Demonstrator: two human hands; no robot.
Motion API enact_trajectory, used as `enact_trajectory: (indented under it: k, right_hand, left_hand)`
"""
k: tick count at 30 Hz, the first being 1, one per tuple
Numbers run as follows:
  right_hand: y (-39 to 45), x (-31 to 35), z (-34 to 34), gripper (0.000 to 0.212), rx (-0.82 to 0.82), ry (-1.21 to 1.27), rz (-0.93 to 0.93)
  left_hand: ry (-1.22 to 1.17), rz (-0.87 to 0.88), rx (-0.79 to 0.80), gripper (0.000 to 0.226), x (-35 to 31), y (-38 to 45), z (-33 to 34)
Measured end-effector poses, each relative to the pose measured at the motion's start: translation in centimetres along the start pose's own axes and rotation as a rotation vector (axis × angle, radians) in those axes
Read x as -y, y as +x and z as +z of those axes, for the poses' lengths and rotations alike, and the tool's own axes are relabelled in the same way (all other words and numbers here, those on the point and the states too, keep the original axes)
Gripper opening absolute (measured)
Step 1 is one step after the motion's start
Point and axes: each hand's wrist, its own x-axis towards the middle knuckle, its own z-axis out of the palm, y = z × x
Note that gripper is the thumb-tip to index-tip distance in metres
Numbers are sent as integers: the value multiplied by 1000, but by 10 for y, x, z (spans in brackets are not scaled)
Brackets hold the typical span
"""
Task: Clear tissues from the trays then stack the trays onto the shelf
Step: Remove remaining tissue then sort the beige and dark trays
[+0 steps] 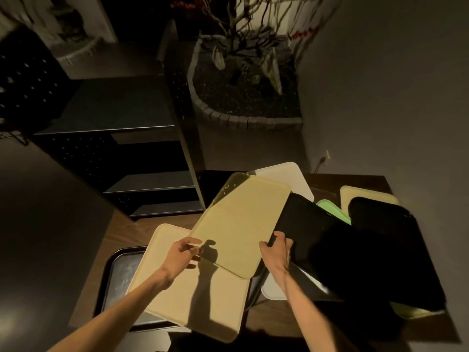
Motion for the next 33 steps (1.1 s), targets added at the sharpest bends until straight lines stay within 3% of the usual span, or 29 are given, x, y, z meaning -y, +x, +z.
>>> enact_trajectory:
  k: [10,16,20,25,29,33]
  right_hand:
    - [15,-2,21,38,48,17,175]
    - [13,6,21,34,-48,-105,109]
    - [19,22,12,24,-133,5,75]
    - [22,16,-15,25,-191,17,-66]
    - [29,5,-65,40,-219,17,-396]
    - [31,19,-111,38,-45,-151,-467]
  left_hand:
    - [-10,-61,-9,22,15,-3,14]
    - [-39,-73,-19,24,18,-2,7]
    - [-58,-53,-20,28,18,-2,1]
    - [-92,-28,-14,29,20,-2,-4]
    - [-146,-30,-4,18,23,3,-3]
    - [-301,-56,55,23,21,3,5]
